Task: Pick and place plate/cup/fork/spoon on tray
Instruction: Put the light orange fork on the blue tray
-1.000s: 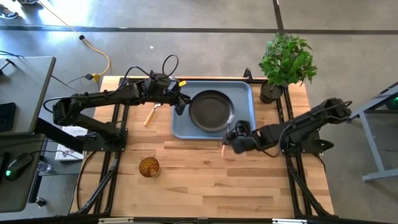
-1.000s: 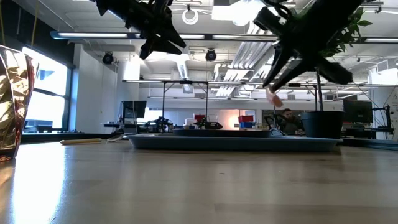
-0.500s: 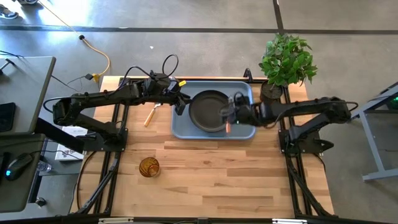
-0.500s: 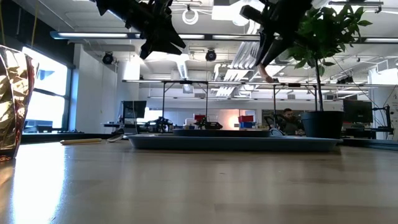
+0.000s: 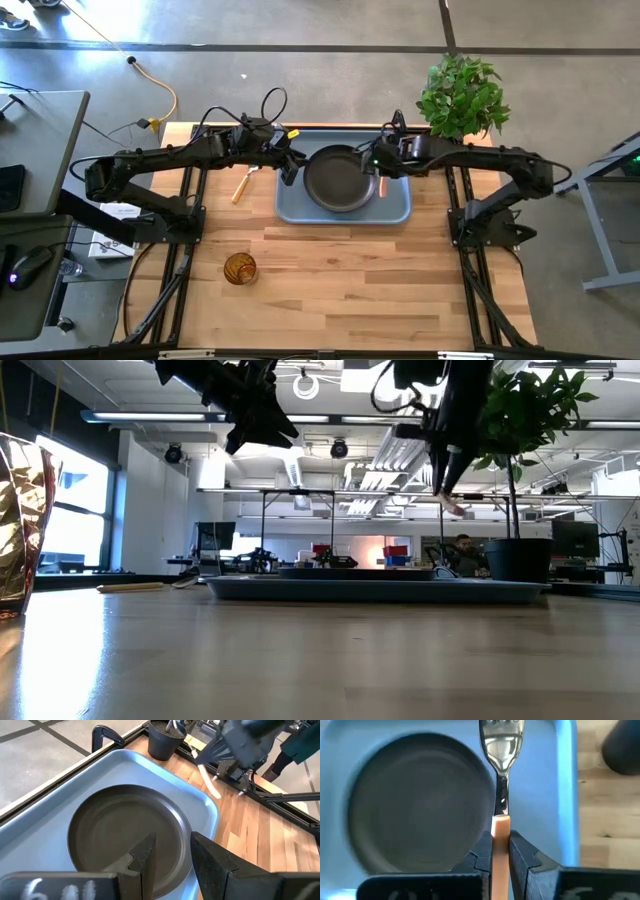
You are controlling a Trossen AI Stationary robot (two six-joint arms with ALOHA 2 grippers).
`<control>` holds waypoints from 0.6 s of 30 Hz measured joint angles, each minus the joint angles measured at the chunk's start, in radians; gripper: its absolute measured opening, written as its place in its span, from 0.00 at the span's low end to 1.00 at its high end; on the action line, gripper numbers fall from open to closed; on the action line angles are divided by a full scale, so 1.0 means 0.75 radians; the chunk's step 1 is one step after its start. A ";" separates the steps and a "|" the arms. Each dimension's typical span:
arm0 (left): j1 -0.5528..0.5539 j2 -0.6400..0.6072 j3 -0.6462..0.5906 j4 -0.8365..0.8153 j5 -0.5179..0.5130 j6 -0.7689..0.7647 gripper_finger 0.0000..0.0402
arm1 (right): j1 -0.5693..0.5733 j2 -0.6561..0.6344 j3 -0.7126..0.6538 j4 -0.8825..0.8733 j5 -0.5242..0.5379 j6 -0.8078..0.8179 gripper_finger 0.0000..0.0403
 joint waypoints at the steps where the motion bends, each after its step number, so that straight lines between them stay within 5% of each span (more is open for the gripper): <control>1: 0.000 0.000 0.000 0.000 0.000 -0.001 0.27 | -0.009 0.019 0.000 -0.013 -0.014 -0.010 0.03; 18: 0.000 0.000 0.000 -0.037 -0.001 0.000 0.27 | -0.174 0.382 -0.001 -0.046 -0.216 -0.217 0.03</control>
